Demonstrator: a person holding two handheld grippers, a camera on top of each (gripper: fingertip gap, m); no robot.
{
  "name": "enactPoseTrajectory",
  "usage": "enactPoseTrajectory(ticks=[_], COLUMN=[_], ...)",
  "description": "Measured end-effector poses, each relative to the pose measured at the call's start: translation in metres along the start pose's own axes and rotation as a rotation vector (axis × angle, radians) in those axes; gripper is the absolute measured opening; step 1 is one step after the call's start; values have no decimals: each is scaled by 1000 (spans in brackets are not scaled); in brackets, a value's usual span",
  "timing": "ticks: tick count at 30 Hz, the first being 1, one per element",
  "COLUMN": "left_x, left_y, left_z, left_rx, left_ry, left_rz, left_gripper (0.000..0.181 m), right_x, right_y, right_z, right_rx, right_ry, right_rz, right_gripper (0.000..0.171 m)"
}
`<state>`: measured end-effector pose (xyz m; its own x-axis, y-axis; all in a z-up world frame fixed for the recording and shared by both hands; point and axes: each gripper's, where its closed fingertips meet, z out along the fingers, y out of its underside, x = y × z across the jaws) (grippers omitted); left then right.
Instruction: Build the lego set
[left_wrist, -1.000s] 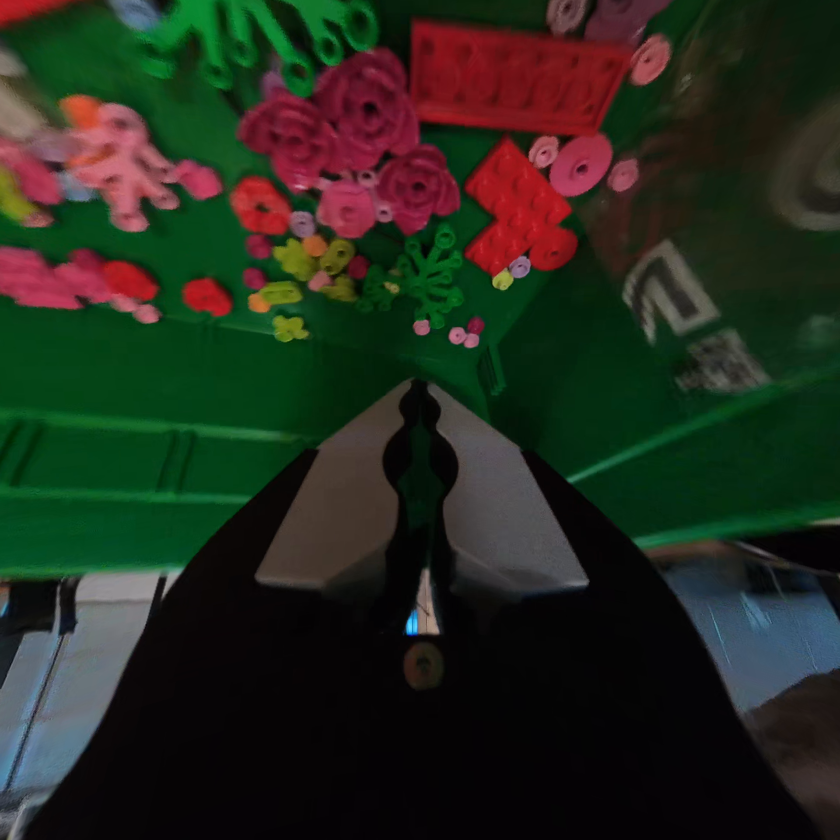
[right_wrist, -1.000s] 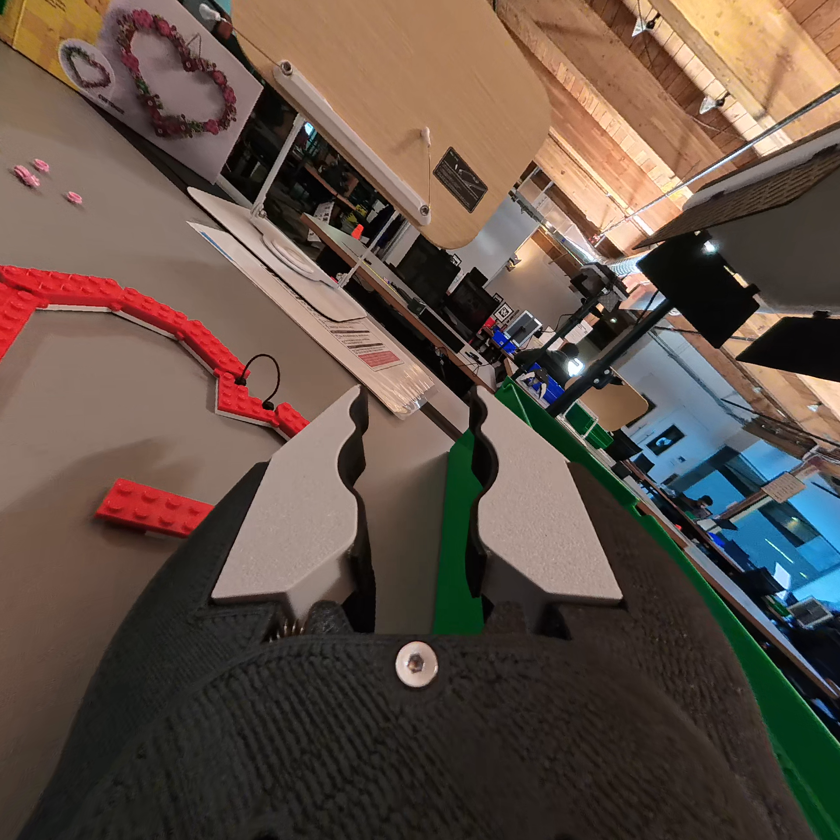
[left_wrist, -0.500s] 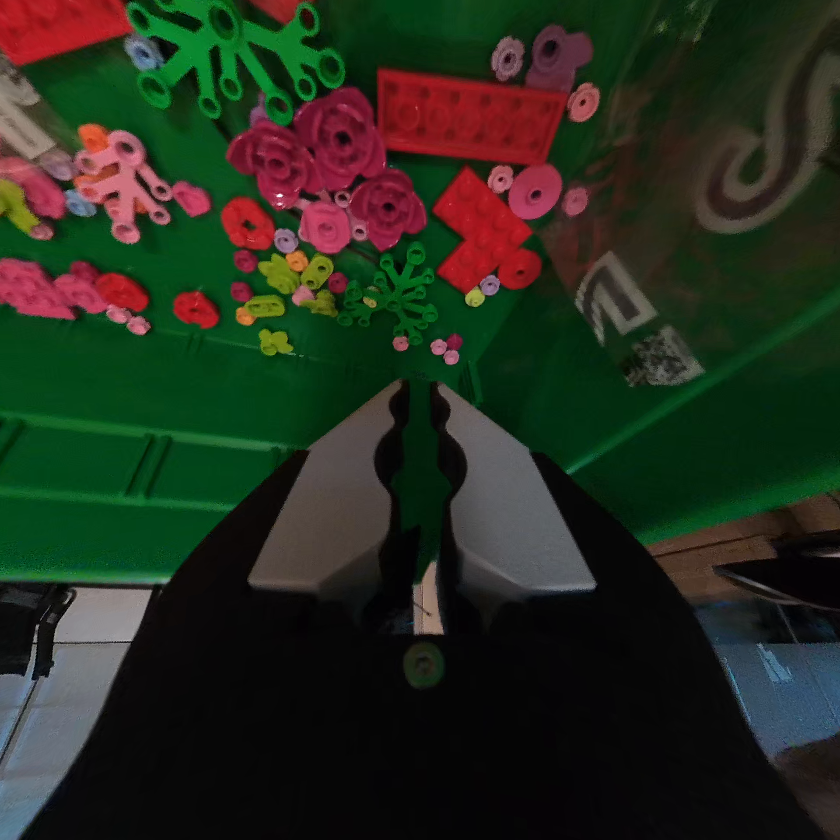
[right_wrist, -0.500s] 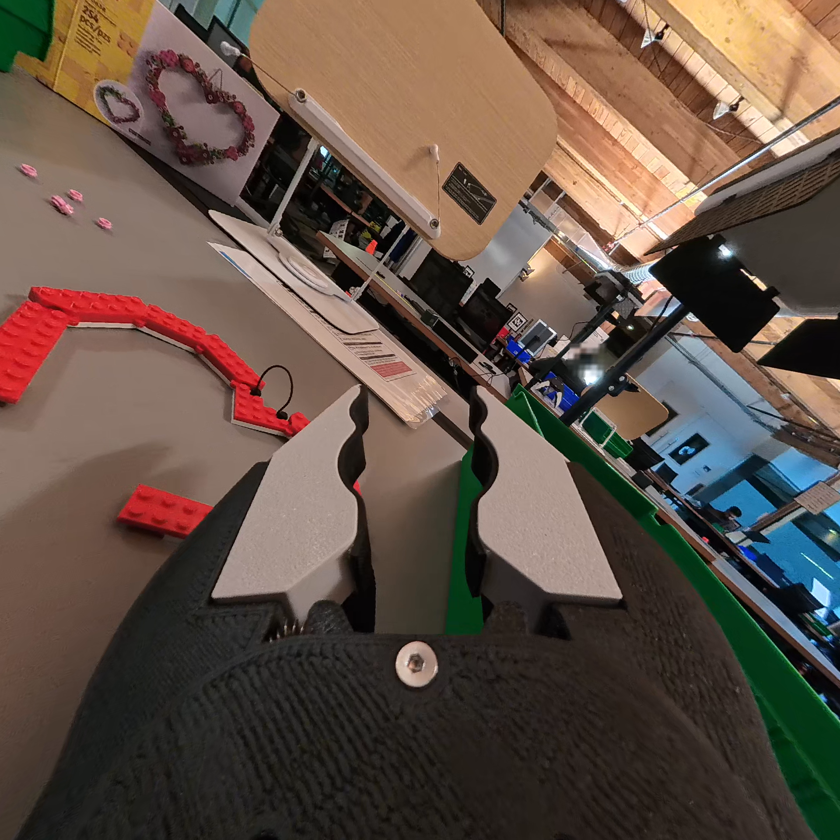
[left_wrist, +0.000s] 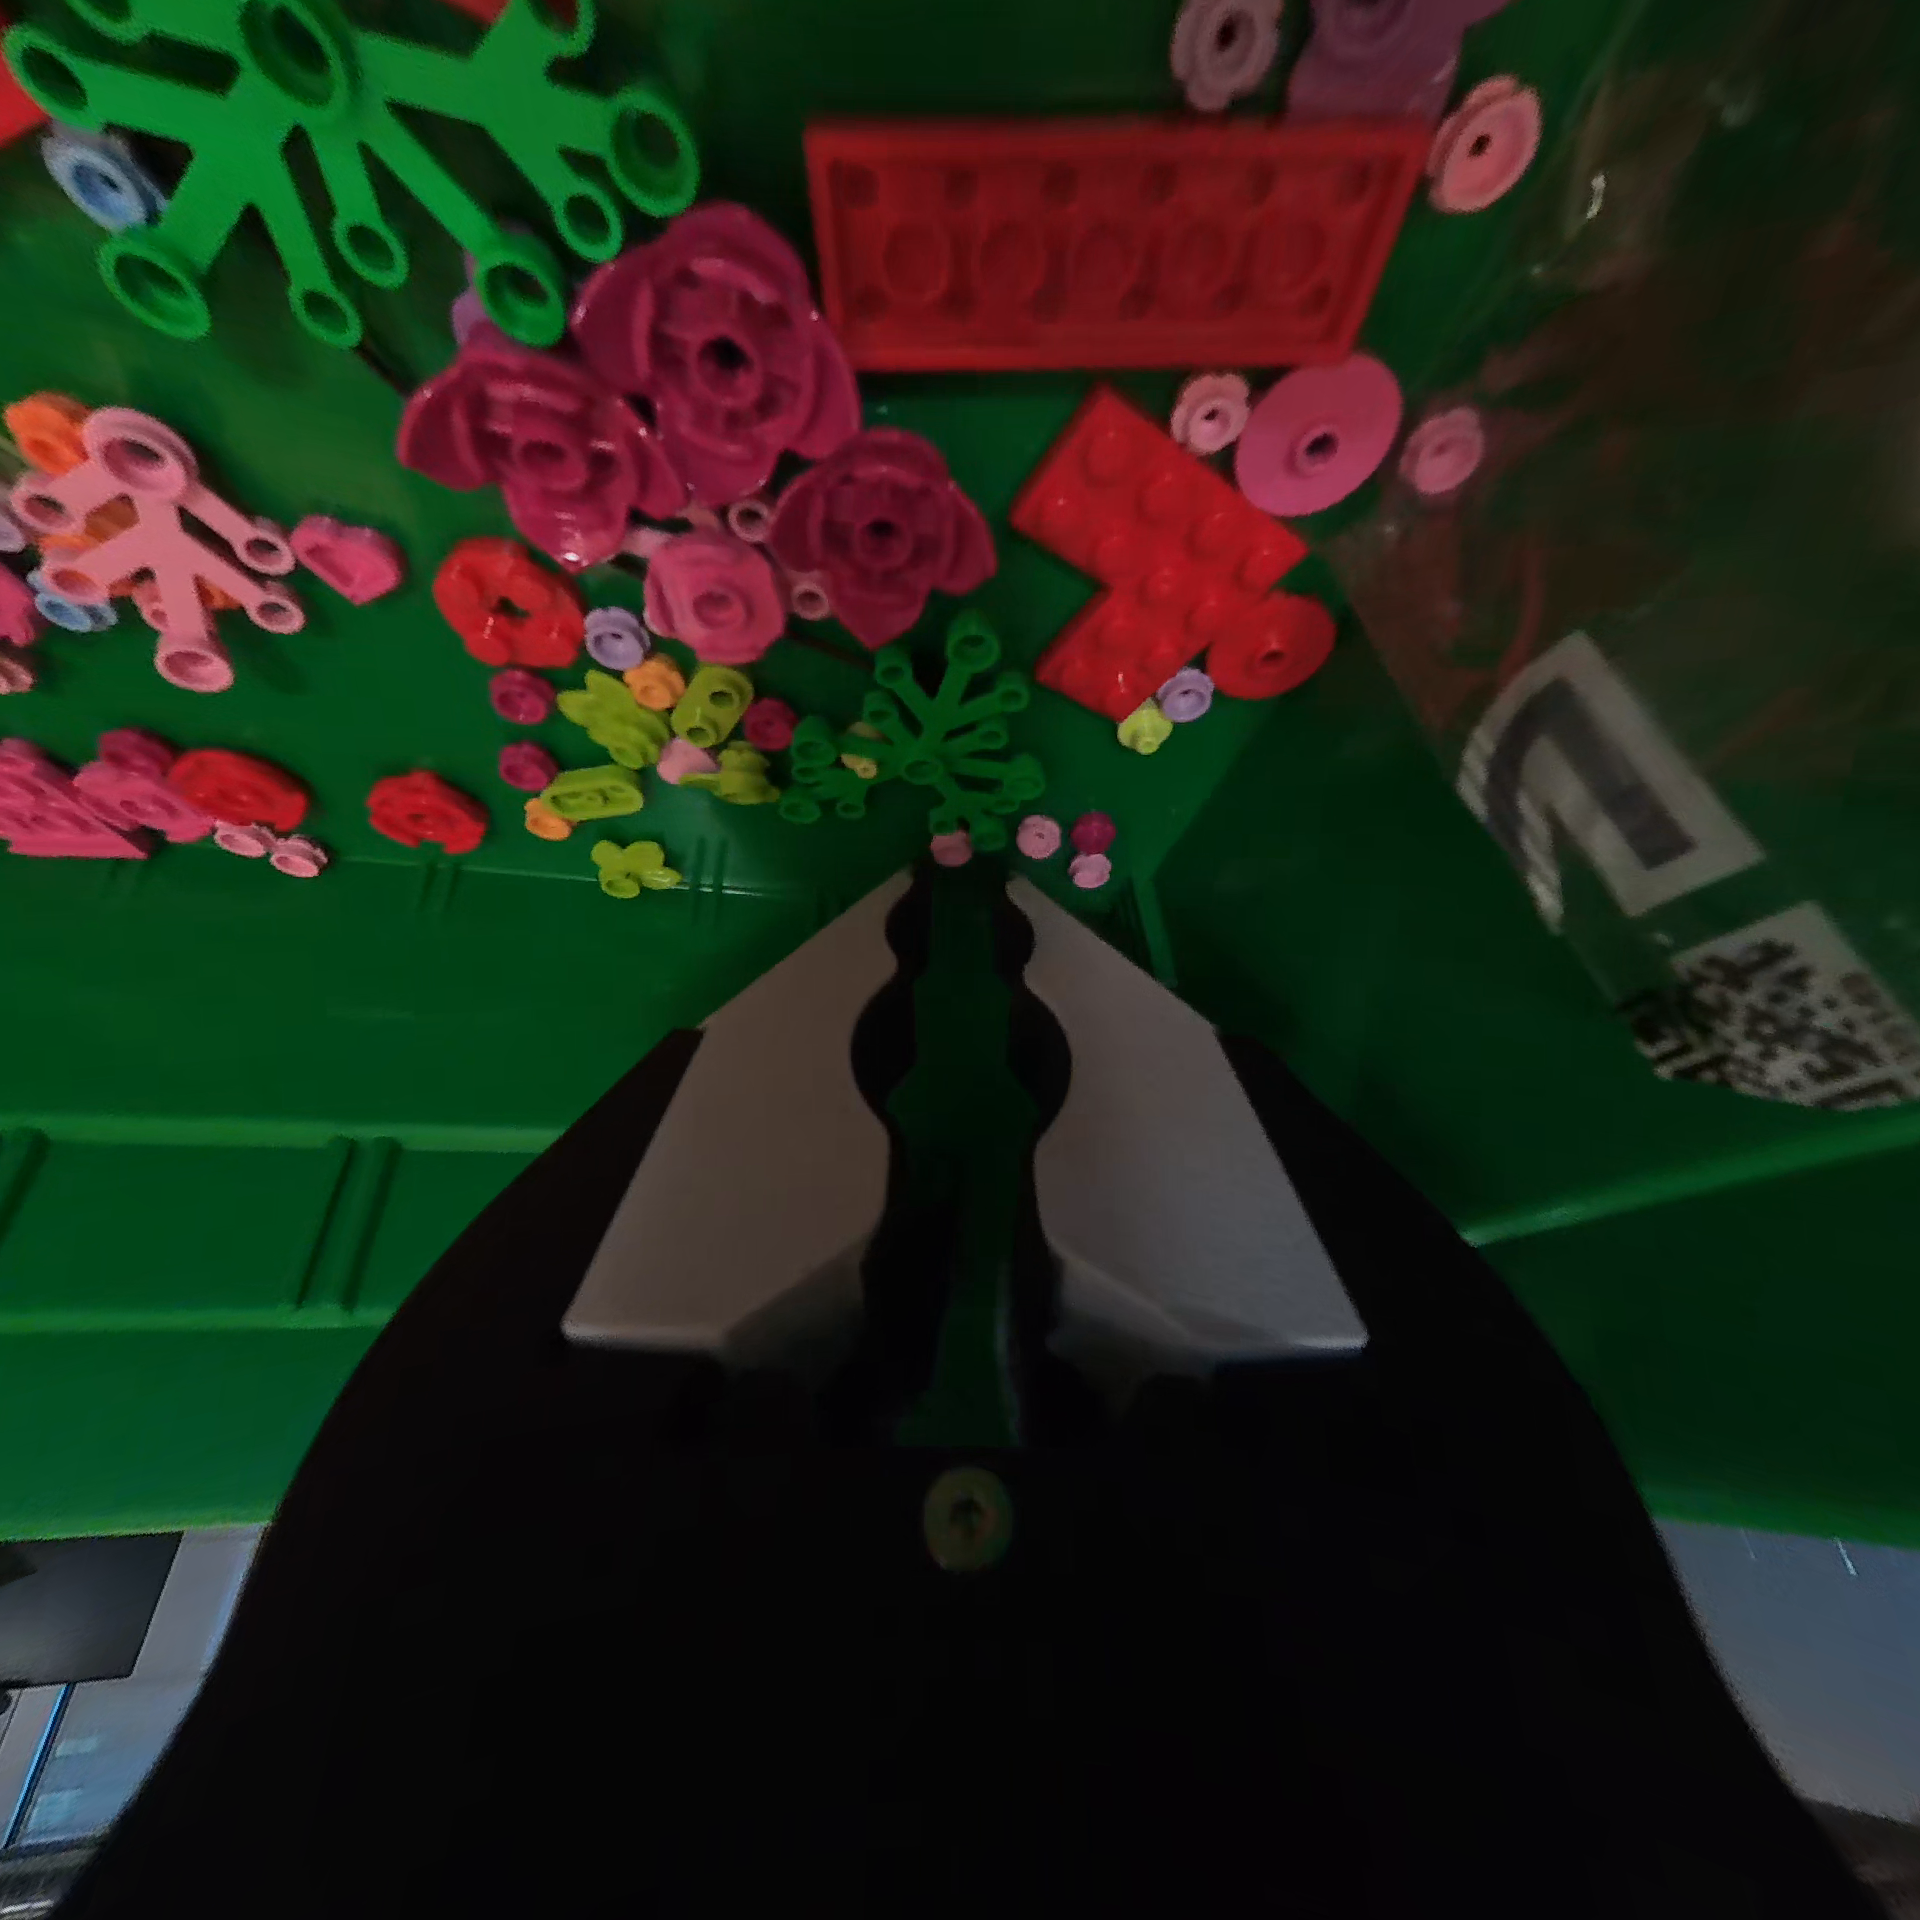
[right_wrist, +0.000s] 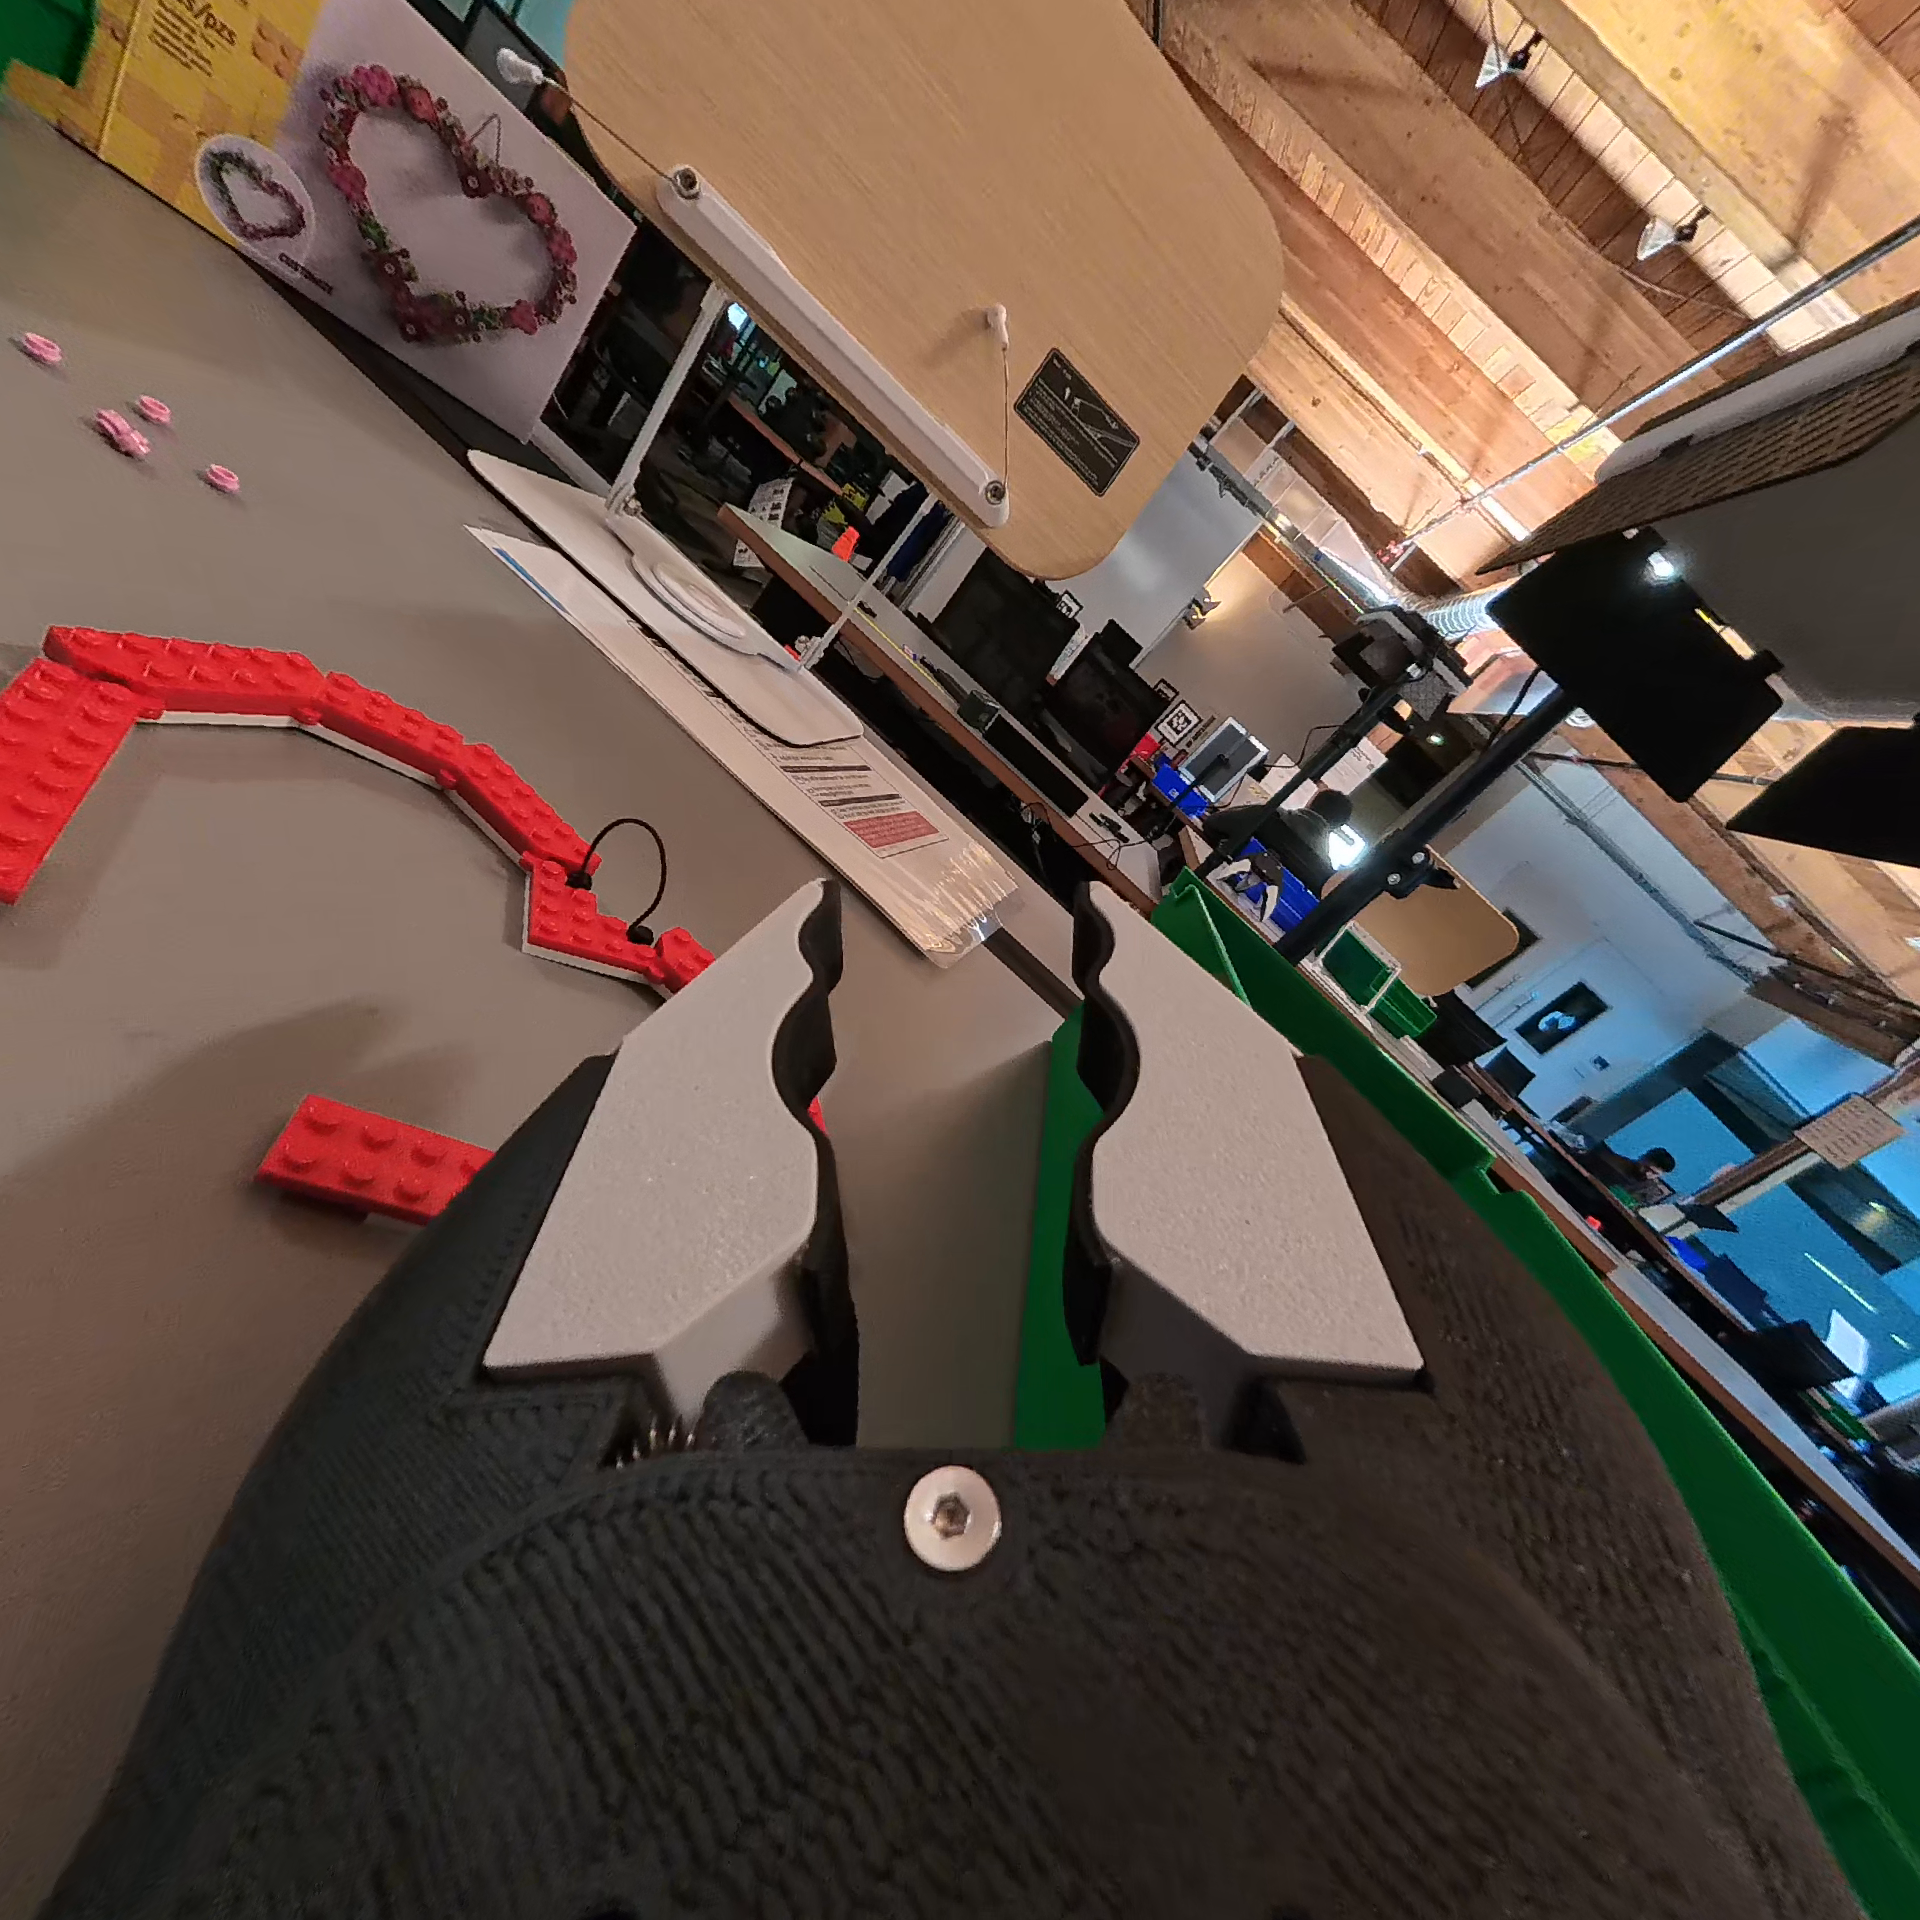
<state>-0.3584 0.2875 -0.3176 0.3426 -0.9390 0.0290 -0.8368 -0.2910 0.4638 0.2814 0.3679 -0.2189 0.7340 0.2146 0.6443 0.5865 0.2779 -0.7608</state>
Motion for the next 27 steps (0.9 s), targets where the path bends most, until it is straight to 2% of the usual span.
enactPoseTrajectory(ticks=[7, 10, 13, 17, 22, 27], left_x=[-6, -18, -6, 3, 19, 14], left_y=[-3, -10, -26, -19, -21, -18], left_z=[-2, -12, -27, -24, -14, -9], left_rx=[33, 127, 266, 216, 159, 119], left_ry=[-6, -9, 183, 298, 425, 400], left_rz=[-52, -279, -512, -741, -829, -862], left_gripper=[6, 3, 0, 0, 1, 2], right_x=[0, -1, -1, -2, -3, -3], right_y=[0, 0, 0, -1, -1, -1], right_z=[0, 0, 0, 0, 0, 0], right_rx=[0, 0, -1, 1, 5, 6], right_ry=[-2, -3, -6, -8, -13, -16], right_rz=[0, -1, -4, -6, -2, 4], right_gripper=[43, 43, 43, 43, 43, 43])
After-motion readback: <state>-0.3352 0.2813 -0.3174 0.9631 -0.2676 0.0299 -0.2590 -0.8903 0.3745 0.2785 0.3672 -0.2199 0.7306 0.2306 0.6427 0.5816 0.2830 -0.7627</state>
